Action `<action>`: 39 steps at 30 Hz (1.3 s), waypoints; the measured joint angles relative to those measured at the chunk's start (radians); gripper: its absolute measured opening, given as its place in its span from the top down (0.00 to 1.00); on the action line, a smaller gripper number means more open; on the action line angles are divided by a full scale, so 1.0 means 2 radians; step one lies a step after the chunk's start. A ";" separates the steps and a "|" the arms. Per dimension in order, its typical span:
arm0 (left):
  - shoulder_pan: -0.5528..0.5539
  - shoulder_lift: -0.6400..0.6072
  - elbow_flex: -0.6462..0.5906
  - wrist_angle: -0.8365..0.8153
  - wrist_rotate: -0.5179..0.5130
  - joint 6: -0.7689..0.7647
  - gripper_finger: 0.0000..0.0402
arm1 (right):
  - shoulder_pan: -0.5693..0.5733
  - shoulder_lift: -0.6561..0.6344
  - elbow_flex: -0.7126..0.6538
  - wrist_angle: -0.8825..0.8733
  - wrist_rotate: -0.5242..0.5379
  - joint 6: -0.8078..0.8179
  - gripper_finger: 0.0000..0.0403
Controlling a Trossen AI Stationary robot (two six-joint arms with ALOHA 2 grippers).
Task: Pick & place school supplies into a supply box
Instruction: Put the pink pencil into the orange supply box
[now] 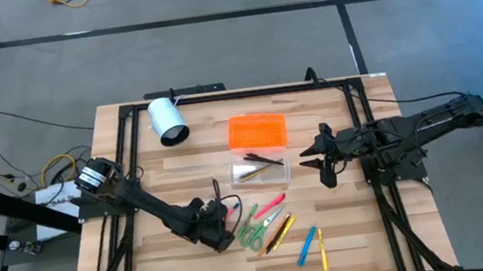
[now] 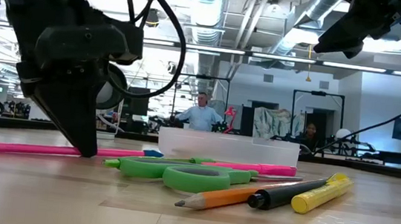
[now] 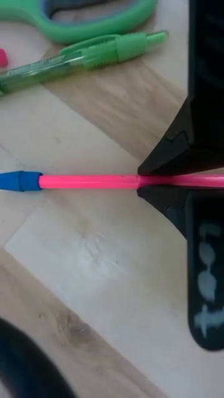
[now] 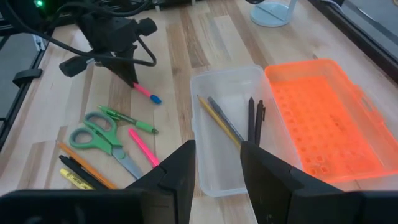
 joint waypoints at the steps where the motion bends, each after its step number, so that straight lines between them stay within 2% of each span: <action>1: 0.000 0.000 0.003 -0.003 -0.002 0.003 0.99 | 0.000 0.000 0.000 0.000 0.000 0.000 0.70; 13: 0.002 0.003 0.058 -0.093 -0.046 0.025 1.00 | 0.000 0.000 0.000 0.000 0.000 -0.001 0.70; 23: 0.012 0.002 0.096 -0.101 -0.076 0.057 1.00 | 0.000 0.000 0.000 0.000 0.000 -0.001 0.70; 31: 0.044 0.001 0.124 -0.098 -0.101 0.134 1.00 | 0.000 0.000 0.000 0.000 0.000 -0.001 0.70; 39: 0.112 0.001 0.144 -0.050 -0.101 0.287 1.00 | 0.000 0.000 0.000 0.000 0.000 0.004 0.70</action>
